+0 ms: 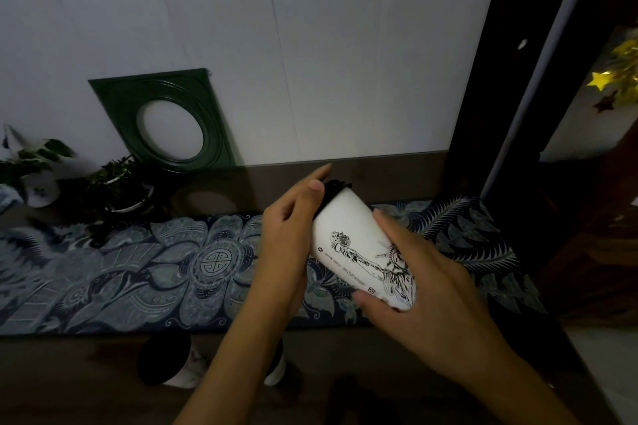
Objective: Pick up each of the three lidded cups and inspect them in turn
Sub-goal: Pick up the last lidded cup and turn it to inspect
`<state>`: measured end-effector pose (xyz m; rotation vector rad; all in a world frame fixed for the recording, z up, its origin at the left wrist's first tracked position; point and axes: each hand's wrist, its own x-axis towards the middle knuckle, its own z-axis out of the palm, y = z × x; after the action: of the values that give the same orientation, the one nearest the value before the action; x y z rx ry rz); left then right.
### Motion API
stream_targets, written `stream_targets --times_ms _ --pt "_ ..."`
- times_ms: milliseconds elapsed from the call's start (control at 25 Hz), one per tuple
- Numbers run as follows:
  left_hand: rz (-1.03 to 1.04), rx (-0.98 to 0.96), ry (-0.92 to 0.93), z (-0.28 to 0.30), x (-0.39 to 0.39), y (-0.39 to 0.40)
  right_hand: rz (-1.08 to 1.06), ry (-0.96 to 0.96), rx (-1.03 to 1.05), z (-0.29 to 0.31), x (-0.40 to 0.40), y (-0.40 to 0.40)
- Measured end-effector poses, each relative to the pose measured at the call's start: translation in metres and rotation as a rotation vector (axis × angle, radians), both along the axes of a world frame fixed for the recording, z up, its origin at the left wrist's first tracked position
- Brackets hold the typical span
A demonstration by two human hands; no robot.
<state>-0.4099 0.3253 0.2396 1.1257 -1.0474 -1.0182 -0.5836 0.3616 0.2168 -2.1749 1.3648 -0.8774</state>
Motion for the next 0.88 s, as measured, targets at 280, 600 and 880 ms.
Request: stream_targets --times_ms 280,600,880 --pt "-0.064 -0.013 -0.044 -0.005 -0.005 0.0 0.103 -0.54 0.374 -0.003 -0.006 0.001" --pt "-0.131 -0.072 -0.056 -0.002 0.003 -0.005 0.283 -1.106 1.064 0.002 -0.017 -0.016" --pt "-0.036 -0.056 -0.125 -0.002 0.0 -0.009 0.001 -0.139 0.173 0.006 -0.006 -0.006"
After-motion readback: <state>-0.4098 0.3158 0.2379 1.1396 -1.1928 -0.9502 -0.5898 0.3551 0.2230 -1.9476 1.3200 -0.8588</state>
